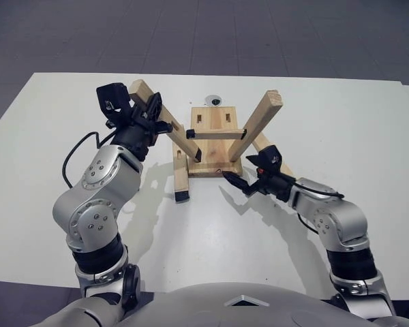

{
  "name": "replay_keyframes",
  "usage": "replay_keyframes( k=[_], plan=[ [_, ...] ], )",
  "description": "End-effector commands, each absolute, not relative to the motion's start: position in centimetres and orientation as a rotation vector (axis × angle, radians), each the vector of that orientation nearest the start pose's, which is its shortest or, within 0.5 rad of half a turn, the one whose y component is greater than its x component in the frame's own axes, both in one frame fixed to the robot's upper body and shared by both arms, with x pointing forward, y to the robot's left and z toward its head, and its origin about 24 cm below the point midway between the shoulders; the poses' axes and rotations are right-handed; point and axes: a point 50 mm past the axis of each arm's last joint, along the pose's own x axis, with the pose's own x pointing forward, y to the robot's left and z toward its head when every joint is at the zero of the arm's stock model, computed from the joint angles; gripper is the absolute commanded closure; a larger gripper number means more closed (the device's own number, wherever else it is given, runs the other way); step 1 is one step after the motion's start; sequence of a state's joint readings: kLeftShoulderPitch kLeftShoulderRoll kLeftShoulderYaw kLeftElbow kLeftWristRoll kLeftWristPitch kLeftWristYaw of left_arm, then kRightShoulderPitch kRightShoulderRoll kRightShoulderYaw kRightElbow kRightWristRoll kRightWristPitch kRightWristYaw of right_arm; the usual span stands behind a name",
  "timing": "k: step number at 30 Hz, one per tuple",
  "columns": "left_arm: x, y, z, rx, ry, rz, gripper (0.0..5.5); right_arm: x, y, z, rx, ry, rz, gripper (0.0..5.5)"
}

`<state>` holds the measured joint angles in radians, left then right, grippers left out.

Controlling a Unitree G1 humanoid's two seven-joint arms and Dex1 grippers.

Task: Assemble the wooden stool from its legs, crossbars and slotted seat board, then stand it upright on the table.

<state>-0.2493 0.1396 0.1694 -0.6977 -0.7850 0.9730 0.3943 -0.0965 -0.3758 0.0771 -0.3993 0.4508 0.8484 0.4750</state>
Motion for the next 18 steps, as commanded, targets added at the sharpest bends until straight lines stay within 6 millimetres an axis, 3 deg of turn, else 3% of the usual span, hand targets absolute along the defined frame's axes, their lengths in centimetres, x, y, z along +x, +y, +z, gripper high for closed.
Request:
replay_keyframes(
  k=[1,4,10,14,18],
  plan=[
    [23.4,14.9,11.9,-0.280,0.359,-0.017,4.48,23.6,-14.8,10.6,0.010,0.373,0.774,0.10],
    [23.0,14.8,11.1,-0.341,0.425,0.052,4.48,23.2,-15.0,11.3,-0.020,0.364,0.807,0.10],
    [22.8,14.5,11.6,-0.330,0.487,0.129,4.48,23.0,-15.6,11.1,-0.030,0.401,0.787,0.10],
    [23.1,13.7,12.4,-0.259,0.501,0.070,4.48,23.2,-15.6,11.3,-0.006,0.385,0.779,0.10],
    [23.2,13.1,11.7,-0.204,0.556,0.046,4.48,22.9,-15.6,12.2,-0.004,0.334,0.816,0.10]
  ],
)
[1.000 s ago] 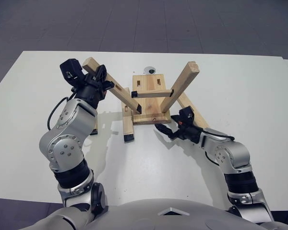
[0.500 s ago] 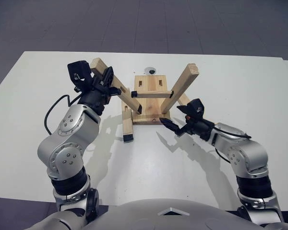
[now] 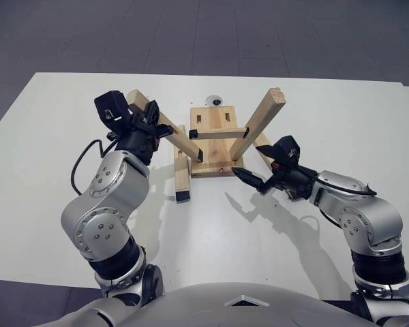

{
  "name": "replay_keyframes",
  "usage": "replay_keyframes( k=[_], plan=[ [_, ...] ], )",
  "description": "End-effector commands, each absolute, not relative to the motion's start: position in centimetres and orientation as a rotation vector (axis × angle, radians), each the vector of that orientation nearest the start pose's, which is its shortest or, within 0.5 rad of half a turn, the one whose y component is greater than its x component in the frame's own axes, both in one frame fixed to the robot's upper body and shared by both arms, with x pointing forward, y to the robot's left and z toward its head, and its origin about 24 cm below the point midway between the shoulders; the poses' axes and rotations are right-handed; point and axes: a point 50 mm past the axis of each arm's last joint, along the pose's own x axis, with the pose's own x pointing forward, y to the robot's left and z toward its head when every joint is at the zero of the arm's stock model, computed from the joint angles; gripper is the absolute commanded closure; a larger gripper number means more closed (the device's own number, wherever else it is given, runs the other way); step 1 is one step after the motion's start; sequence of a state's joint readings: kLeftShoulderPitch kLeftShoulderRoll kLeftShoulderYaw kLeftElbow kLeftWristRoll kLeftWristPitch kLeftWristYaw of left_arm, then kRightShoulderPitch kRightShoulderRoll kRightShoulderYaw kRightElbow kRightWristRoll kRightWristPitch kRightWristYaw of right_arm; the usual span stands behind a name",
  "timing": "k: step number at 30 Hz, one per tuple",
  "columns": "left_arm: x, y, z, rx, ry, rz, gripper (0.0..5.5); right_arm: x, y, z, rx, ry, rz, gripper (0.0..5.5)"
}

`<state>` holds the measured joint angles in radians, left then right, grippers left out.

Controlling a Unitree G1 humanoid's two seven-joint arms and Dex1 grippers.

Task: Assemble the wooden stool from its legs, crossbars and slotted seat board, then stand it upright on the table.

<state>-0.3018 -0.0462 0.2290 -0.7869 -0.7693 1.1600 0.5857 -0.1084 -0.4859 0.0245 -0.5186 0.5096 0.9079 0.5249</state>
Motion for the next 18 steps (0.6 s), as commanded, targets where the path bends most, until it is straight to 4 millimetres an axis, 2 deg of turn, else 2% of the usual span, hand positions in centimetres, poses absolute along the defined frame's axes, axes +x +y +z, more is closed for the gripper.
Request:
replay_keyframes(
  k=[1,6,10,13,15,18],
  plan=[
    [23.2,13.0,11.6,-0.193,0.567,0.039,4.48,22.7,-15.6,12.8,-0.008,0.300,0.842,0.10],
    [22.7,13.0,10.2,-0.084,0.609,0.039,4.48,21.9,-16.7,17.9,0.002,0.076,0.967,0.10],
    [22.7,12.3,9.0,-0.064,0.634,0.024,4.48,21.8,-18.5,23.2,0.054,-0.178,0.995,0.10],
    [22.8,12.2,8.5,-0.055,0.630,0.025,4.48,23.0,-19.2,26.4,0.123,-0.325,0.936,0.10],
    [22.9,12.2,8.1,-0.059,0.623,0.035,4.48,24.0,-18.2,27.3,0.153,-0.352,0.918,0.10],
    [23.1,12.6,7.5,-0.034,0.612,0.057,4.48,25.0,-16.3,27.0,0.126,-0.338,0.874,0.10]
  ],
)
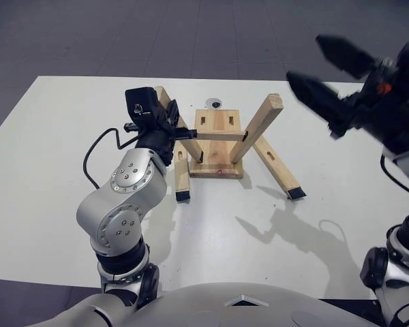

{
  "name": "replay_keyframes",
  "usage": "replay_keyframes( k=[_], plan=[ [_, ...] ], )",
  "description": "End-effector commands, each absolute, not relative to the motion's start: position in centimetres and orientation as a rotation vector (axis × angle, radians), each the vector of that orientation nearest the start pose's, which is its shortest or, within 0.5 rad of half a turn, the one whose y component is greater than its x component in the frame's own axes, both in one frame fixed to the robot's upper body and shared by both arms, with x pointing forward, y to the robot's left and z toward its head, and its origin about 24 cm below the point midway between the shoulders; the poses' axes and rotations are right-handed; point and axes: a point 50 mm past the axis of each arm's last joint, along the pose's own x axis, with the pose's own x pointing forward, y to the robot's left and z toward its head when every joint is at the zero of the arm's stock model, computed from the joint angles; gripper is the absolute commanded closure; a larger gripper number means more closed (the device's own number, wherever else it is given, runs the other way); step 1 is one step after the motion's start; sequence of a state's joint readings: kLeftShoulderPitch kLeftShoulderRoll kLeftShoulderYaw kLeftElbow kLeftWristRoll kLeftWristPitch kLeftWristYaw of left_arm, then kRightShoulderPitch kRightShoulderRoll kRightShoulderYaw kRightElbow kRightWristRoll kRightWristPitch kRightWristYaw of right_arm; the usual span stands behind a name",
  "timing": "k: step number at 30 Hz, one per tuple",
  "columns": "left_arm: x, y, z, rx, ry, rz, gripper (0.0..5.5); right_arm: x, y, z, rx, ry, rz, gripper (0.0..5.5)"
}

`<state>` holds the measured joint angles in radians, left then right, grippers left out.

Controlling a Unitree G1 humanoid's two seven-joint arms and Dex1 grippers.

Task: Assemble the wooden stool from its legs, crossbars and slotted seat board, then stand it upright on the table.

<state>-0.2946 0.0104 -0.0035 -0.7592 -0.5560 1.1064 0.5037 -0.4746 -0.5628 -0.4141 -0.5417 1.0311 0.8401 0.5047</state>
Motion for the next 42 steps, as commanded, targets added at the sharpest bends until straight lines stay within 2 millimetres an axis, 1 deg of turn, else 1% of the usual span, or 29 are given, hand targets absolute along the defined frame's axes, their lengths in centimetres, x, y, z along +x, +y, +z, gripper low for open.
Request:
replay_keyframes(
  k=[1,4,6,11,12,16,19,21,24,25,27,29,30,32,34,37,38,40,41,42],
  plan=[
    [23.1,12.8,7.2,-0.014,0.611,0.062,4.48,25.5,-15.8,26.8,0.119,-0.323,0.836,0.10],
    [23.0,13.0,6.4,0.025,0.610,0.056,4.48,27.0,-13.4,25.7,0.133,-0.267,0.746,0.10],
    [23.1,12.8,6.2,0.071,0.589,0.034,4.48,27.6,-11.8,24.3,0.053,-0.205,0.696,0.10],
    [22.9,12.8,5.6,0.162,0.567,0.005,4.47,27.8,-8.8,22.6,-0.079,-0.154,0.694,0.10],
    [22.9,12.8,5.6,0.168,0.566,0.005,4.47,27.9,-8.5,22.3,-0.096,-0.134,0.690,0.10],
    [23.3,12.8,5.6,0.169,0.551,0.011,4.45,28.8,-7.6,20.2,-0.316,-0.072,0.609,0.10],
    [23.4,12.7,5.7,0.228,0.532,-0.024,4.45,28.9,-6.9,18.7,-0.415,-0.017,0.616,0.10],
    [23.6,12.5,6.1,0.261,0.503,-0.051,4.43,29.1,-6.1,17.3,-0.481,0.045,0.612,0.10],
    [23.7,12.5,6.5,0.292,0.477,-0.069,4.35,29.0,-5.2,13.4,-0.682,0.204,0.622,0.10],
    [23.7,12.3,6.7,0.297,0.465,-0.080,4.34,29.0,-5.0,12.6,-0.712,0.227,0.629,0.10],
    [23.8,12.0,6.9,0.294,0.452,-0.096,4.29,28.9,-4.5,12.2,-0.714,0.245,0.657,0.10],
    [23.9,11.7,6.9,0.302,0.443,-0.106,4.27,29.3,-4.4,12.5,-0.746,0.208,0.637,0.10],
    [24.0,11.6,6.9,0.305,0.440,-0.109,4.25,29.6,-4.5,13.2,-0.756,0.154,0.605,0.10],
    [24.1,11.4,6.9,0.305,0.441,-0.120,4.24,30.3,-5.1,15.7,-0.692,0.032,0.535,0.10],
    [24.2,11.6,6.7,0.316,0.454,-0.124,4.23,30.4,-6.2,19.2,-0.594,-0.147,0.442,0.10],
    [24.6,12.1,6.7,0.316,0.449,-0.108,4.23,30.4,-7.9,23.8,-0.472,-0.358,0.293,0.10],
    [24.8,12.3,6.8,0.303,0.443,-0.107,4.23,30.3,-8.4,25.0,-0.444,-0.408,0.256,0.10],
    [25.2,12.5,7.2,0.272,0.422,-0.106,4.23,30.1,-8.9,26.7,-0.400,-0.481,0.214,0.10],
    [25.4,12.5,7.5,0.242,0.403,-0.113,3.84,30.1,-9.1,27.2,-0.373,-0.505,0.203,0.10],
    [25.7,12.4,8.0,0.185,0.378,-0.121,3.73,30.1,-9.3,27.6,-0.348,-0.514,0.197,0.10]
  ],
)
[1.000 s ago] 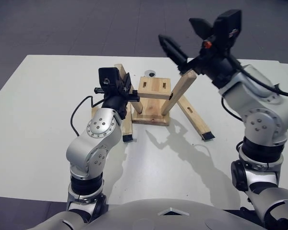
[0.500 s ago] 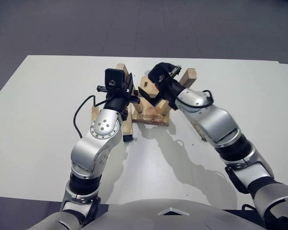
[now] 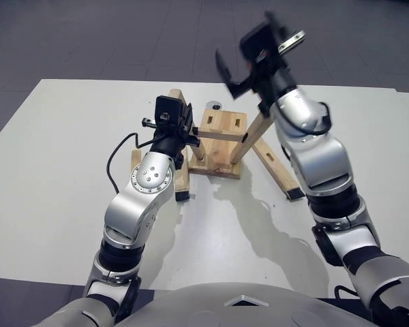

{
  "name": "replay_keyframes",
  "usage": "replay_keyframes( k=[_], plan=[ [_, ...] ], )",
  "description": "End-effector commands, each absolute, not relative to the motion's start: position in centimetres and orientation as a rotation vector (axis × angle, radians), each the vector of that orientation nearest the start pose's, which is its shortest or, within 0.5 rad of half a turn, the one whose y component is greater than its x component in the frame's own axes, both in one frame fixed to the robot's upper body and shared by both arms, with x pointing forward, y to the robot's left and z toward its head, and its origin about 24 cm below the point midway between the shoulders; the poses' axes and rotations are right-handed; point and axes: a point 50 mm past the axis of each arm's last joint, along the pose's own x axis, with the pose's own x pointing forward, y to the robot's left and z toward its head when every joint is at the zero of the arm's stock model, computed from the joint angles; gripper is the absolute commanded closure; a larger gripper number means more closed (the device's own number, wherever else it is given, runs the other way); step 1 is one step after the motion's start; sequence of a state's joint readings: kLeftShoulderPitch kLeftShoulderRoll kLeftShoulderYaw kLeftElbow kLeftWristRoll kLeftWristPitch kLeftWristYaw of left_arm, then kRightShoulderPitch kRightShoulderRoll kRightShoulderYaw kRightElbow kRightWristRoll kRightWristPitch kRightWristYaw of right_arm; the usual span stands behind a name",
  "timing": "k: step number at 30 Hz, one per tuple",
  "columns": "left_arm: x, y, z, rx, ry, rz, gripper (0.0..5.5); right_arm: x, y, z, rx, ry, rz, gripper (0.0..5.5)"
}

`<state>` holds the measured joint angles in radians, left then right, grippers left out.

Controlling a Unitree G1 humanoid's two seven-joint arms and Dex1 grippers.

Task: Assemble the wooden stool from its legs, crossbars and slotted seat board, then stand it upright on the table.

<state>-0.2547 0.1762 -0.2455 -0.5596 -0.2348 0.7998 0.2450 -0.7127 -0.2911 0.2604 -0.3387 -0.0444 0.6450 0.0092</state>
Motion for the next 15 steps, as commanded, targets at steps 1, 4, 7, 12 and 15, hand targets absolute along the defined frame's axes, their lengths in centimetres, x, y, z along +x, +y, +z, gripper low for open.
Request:
replay_keyframes(
  k=[1,4,7,12,15],
  plan=[
    [25.9,12.3,8.4,0.134,0.354,-0.134,3.47,30.3,-9.4,27.7,-0.334,-0.517,0.195,0.10],
    [26.4,11.8,9.6,0.033,0.276,-0.186,3.01,30.6,-9.8,27.6,-0.323,-0.515,0.177,0.10],
    [26.7,11.5,10.6,-0.012,0.202,-0.231,2.59,31.1,-10.4,27.4,-0.300,-0.502,0.163,0.10],
    [27.0,10.8,11.8,-0.043,0.105,-0.279,1.85,31.6,-11.3,27.2,-0.289,-0.488,0.134,0.10],
    [27.2,10.2,12.1,-0.056,0.071,-0.301,1.40,31.8,-11.8,27.1,-0.284,-0.480,0.119,0.10]
  ],
)
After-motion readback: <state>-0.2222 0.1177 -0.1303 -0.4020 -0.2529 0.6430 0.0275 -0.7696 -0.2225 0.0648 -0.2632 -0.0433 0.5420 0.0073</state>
